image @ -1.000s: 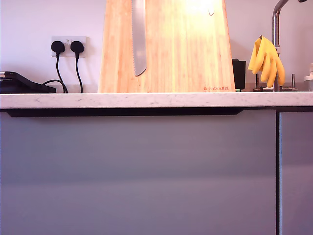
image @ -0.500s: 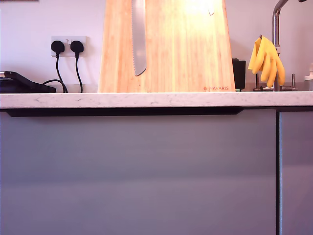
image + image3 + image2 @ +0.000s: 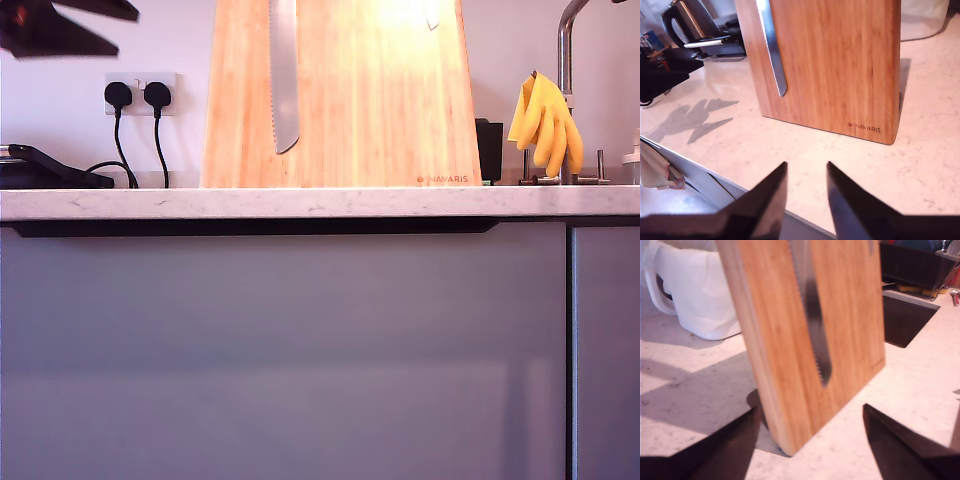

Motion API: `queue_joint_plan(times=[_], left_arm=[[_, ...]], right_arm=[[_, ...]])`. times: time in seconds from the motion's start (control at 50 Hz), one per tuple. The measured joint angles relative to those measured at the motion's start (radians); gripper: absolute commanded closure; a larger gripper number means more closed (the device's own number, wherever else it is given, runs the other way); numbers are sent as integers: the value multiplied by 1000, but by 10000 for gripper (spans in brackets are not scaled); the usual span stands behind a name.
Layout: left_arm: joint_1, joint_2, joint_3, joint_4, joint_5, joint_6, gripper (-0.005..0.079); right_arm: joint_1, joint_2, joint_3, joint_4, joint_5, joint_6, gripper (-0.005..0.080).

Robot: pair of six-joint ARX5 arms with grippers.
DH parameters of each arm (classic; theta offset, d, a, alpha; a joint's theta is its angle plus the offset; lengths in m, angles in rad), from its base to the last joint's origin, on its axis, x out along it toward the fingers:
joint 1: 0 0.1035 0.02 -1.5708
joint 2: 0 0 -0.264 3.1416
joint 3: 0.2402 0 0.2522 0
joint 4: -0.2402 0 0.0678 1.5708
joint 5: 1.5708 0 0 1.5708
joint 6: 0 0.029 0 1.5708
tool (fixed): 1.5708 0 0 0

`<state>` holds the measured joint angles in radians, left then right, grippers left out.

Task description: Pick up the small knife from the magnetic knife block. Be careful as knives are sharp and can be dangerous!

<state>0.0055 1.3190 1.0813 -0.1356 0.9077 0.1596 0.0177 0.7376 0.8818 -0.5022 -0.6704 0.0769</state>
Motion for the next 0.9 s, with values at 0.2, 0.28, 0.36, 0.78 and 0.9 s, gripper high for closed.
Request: queue_joint_plan(times=[0.2,0.28,0.36,0.78,0.9], left_arm=[[-17,96,39,-2,15,49,-19],[-24,139,68,-3,24,52,-19],[-26,181,100,-3,25,52,-19],[-30,347,279,-3,132,52,-19],[-39,385,326,-3,163,50,-19]], right_arm=[[20,85,162,2,3,-8,247],[29,112,228,5,4,-26,247],[35,142,281,7,3,-29,247],[92,302,399,-5,4,-48,247],[109,312,422,-4,4,-49,248]])
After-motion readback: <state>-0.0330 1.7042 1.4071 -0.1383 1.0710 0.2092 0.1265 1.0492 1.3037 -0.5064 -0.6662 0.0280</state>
